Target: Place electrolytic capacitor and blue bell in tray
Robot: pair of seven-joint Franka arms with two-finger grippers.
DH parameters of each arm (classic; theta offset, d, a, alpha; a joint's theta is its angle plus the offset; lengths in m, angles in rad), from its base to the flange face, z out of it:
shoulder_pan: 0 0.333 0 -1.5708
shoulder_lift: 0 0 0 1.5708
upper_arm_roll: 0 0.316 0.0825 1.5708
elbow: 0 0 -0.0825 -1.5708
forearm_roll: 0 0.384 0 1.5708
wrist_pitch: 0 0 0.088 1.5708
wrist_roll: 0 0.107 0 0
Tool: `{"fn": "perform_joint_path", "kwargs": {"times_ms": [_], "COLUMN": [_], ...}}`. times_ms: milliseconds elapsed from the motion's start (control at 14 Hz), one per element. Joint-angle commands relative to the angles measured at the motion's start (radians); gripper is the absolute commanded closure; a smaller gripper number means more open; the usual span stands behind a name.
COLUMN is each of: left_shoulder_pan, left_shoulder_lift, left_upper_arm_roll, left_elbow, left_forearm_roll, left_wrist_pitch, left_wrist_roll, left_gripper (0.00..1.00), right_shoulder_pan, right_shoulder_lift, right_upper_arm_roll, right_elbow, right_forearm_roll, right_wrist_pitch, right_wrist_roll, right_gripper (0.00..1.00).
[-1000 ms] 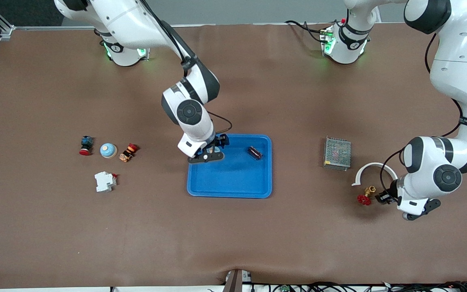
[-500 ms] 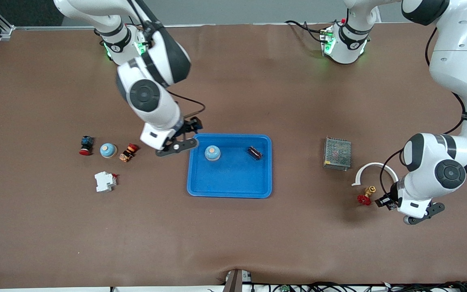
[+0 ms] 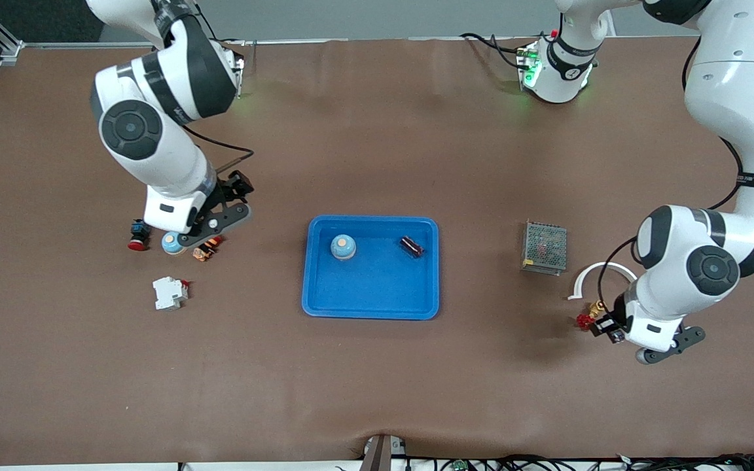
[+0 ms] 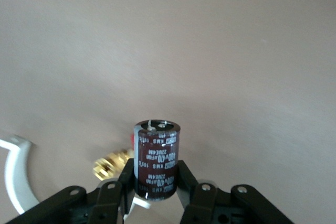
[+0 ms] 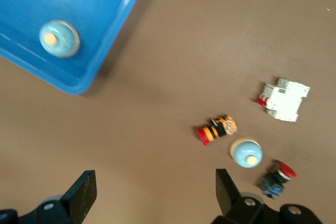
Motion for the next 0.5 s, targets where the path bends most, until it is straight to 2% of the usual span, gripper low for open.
{"fn": "perform_joint_path", "kwargs": {"times_ms": [0, 286, 429], "left_shoulder_pan": [-0.024, -0.156, -0.217], "left_shoulder_lift": [-0.021, -0.018, -0.015], "left_upper_arm_roll": [-0.029, -0.03, -0.029], "left_elbow": [-0.014, -0.017, -0.017], "left_forearm_roll": [0.006, 0.009, 0.007], "left_wrist_pitch": [-0.022, -0.036, -0.036], "left_wrist_roll": [-0.111, -0.366, -0.473], "left_gripper": [1.0, 1.0, 1.0], "right_shoulder_pan": [-0.095, -0.256, -0.296], "right_shoulder_lift": [-0.057, -0.059, -0.042], "right_upper_arm_roll": [0.016, 0.016, 0.016], "right_elbow": [-0.102, -0.243, -0.3], "right_forearm_roll": [-0.015, -0.015, -0.015], "right_wrist_pitch": [0.054, 0.261, 0.371], "right_wrist_roll": [-0.148, -0.437, -0.472], "right_gripper": [0.0, 0.0, 0.0]}}
